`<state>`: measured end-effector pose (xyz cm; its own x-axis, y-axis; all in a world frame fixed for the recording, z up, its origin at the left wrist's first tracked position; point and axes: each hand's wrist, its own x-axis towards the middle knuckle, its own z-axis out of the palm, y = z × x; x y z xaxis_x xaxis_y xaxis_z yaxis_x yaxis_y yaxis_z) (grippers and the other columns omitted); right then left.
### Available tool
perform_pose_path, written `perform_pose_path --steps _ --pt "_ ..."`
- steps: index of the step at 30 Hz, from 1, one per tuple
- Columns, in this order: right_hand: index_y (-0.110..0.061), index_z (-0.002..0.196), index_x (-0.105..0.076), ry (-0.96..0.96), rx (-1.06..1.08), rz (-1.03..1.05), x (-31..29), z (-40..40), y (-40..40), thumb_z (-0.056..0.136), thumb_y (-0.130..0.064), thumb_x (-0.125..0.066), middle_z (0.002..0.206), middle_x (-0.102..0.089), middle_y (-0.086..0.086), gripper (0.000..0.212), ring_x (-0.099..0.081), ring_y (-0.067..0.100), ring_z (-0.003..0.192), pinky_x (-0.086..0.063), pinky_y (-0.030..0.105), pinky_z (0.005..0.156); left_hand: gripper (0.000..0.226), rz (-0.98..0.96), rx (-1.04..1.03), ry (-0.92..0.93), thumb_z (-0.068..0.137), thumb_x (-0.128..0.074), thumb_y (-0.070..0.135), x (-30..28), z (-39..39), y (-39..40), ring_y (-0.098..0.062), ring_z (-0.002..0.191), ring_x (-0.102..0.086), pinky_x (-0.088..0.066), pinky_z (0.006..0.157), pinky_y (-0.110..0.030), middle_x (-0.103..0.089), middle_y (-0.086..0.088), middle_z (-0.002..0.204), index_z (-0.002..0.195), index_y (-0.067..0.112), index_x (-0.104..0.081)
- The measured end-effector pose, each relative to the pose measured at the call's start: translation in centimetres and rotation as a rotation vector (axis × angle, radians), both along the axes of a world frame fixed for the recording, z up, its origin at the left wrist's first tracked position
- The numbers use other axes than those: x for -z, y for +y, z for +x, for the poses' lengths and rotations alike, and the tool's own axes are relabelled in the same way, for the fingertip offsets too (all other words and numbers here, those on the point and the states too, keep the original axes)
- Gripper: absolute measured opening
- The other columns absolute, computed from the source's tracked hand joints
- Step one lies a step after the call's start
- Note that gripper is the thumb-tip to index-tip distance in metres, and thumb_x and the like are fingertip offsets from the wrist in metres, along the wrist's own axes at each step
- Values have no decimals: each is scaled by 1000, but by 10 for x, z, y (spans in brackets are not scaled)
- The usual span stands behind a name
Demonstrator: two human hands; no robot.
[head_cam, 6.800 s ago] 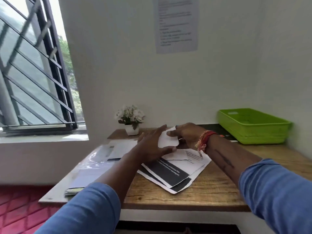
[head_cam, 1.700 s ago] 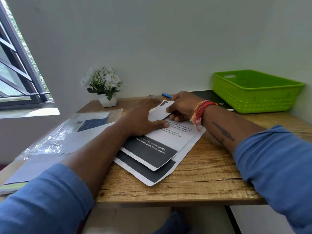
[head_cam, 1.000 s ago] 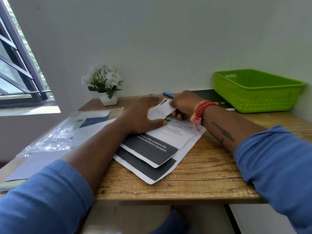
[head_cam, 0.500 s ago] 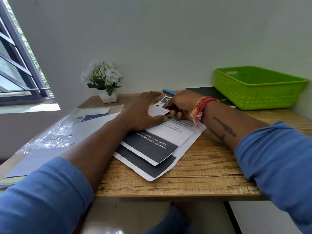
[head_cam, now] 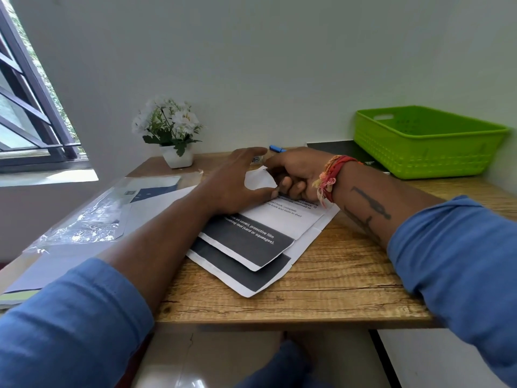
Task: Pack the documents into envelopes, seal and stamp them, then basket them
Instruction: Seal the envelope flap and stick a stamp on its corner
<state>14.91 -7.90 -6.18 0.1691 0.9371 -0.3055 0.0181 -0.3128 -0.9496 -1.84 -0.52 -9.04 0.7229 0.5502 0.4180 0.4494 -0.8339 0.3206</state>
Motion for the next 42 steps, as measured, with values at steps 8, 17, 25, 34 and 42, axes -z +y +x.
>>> perform_pose_path --steps 8,17,25,34,42 --pt "-2 103 -67 -471 264 101 -2 22 3 94 -21 -56 86 -75 14 24 -53 13 39 -38 18 39 92 11 -1 23 75 -74 68 -2 2 -3 -6 124 -45 -33 99 -25 -38 8 154 151 35 -33" --pt "-5 104 -69 -570 113 70 -3 21 -1 84 -26 -71 74 -73 12 29 -52 18 45 -42 24 47 83 62 53 -57 78 -75 63 -6 3 -12 -2 114 -43 -38 96 -26 -40 7 149 147 34 -39" --pt "-1 105 -71 -675 131 107 -3 16 -1 93 -12 -61 89 -78 8 19 -53 12 43 -46 24 46 32 132 42 119 97 -54 50 3 9 -7 -11 115 -57 -45 99 -36 -67 8 123 113 30 -73" --pt "-10 100 -75 -790 39 184 -1 18 0 90 -11 -63 89 -76 -3 15 -63 14 68 -52 27 58 19 92 -17 73 98 -62 27 0 9 -11 2 87 -54 -35 71 -8 -63 19 102 111 35 -73" --pt "-18 104 -71 -965 -46 240 -1 19 -2 83 -17 -79 87 -55 -17 22 -51 1 76 -37 18 61 36 140 -63 103 99 -49 13 0 11 -13 -13 115 -57 -33 89 -17 -68 4 126 120 31 -72"
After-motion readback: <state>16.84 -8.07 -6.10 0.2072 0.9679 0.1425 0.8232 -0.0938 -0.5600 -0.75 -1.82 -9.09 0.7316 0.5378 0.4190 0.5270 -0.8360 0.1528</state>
